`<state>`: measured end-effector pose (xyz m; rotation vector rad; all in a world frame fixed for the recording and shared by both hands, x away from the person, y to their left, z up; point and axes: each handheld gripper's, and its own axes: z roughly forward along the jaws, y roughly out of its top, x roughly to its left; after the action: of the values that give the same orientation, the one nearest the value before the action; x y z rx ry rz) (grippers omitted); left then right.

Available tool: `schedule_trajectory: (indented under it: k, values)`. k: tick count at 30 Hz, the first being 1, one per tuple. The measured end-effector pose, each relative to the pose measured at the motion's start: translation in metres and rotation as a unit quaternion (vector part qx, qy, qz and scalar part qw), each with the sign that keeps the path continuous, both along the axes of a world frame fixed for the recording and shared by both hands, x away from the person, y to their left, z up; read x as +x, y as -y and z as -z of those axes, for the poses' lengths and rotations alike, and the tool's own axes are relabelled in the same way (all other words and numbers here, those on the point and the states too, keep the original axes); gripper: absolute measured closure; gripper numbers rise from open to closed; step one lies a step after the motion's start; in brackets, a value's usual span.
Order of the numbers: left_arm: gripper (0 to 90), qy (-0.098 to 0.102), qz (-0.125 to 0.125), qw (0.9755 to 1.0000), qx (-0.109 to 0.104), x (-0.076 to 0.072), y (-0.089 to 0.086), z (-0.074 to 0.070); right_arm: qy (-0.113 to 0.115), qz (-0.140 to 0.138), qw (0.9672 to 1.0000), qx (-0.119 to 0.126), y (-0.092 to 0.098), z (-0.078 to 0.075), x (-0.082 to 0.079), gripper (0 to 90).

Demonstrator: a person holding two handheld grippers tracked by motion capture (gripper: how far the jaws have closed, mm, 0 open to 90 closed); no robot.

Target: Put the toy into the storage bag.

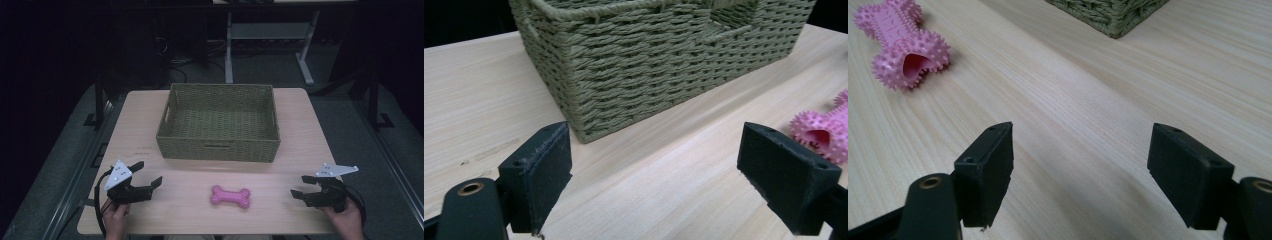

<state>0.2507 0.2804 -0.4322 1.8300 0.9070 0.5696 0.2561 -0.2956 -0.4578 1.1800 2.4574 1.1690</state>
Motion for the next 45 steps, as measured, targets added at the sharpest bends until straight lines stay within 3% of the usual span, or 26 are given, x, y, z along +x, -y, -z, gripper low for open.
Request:
schedule_trajectory:
  k: [13, 19, 27, 40, 45]
  values:
    - [13.8, -0.001, 0.000, 1.0000, -0.005, 0.000, 0.000, 0.001, -0.002, -0.031, 0.9994, -0.017, -0.014, -0.011, 0.006, 24.1]
    - [13.9, 0.000, 0.000, 1.0000, -0.004, -0.001, 0.000, 0.000, -0.010, -0.061, 0.9973, -0.040, -0.031, -0.021, 0.013, 23.2]
    - [13.8, -0.001, -0.004, 1.0000, -0.006, 0.001, -0.002, 0.001, -0.021, -0.088, 0.9950, -0.043, -0.042, -0.027, 0.019, 21.8]
    - [13.8, 0.001, -0.003, 1.0000, -0.004, -0.001, -0.003, 0.000, -0.016, -0.132, 0.9890, -0.065, -0.069, -0.042, 0.026, 20.8]
    - [13.8, 0.001, -0.003, 1.0000, -0.003, 0.000, -0.004, 0.001, -0.017, -0.155, 0.9852, -0.070, -0.078, -0.047, 0.029, 20.2]
